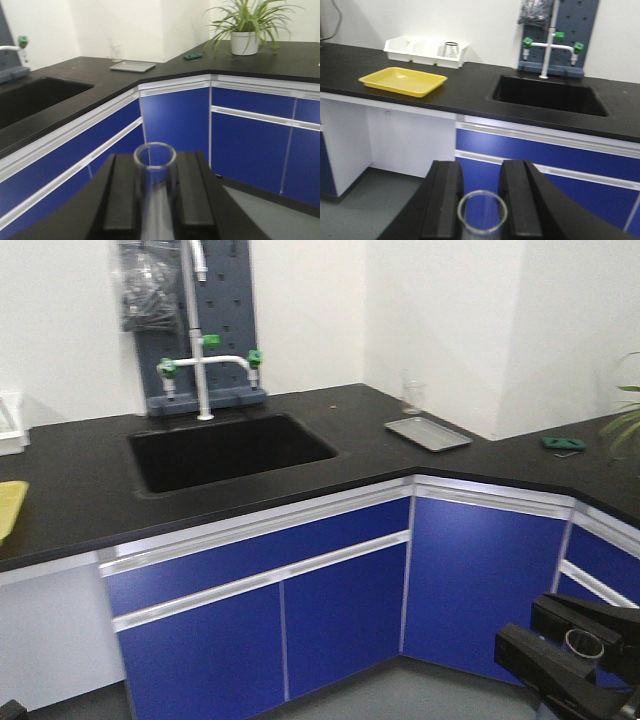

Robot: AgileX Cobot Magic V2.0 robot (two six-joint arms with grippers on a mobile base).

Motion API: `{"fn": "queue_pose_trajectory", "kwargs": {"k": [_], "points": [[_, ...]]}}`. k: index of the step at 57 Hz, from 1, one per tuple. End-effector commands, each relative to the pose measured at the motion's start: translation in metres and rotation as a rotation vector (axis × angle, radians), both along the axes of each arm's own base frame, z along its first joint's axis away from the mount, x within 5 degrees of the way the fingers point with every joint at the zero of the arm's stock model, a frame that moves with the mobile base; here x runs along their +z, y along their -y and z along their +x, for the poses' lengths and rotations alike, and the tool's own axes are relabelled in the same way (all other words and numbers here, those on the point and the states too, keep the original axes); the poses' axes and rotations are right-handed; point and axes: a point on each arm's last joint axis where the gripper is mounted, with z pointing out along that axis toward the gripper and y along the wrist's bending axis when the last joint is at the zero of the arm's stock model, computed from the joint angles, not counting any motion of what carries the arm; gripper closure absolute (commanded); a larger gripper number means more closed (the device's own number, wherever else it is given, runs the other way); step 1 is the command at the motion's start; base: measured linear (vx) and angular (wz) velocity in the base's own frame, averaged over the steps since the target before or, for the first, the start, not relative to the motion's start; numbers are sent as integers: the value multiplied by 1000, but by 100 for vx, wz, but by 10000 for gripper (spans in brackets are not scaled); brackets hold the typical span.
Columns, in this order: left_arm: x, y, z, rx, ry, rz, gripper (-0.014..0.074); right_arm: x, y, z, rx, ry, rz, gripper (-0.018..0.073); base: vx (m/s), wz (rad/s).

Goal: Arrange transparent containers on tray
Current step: 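Drive the base to the counter with the yellow tray, holding both tubes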

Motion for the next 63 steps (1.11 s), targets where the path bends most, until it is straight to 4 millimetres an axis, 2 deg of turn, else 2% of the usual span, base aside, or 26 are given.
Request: {"fn": "queue_pose_trajectory", "kwargs": {"k": [1,35,63], "points": [[10,-2,1,24,31,7,597,18,1,-2,7,104,59,571,-16,41],[10,-2,1,24,31,7,597,19,1,-2,7,104,59,571,-6,40],[10,-2,1,23,31,7,597,19,1,-2,7,106,60,571,14,55]]}}
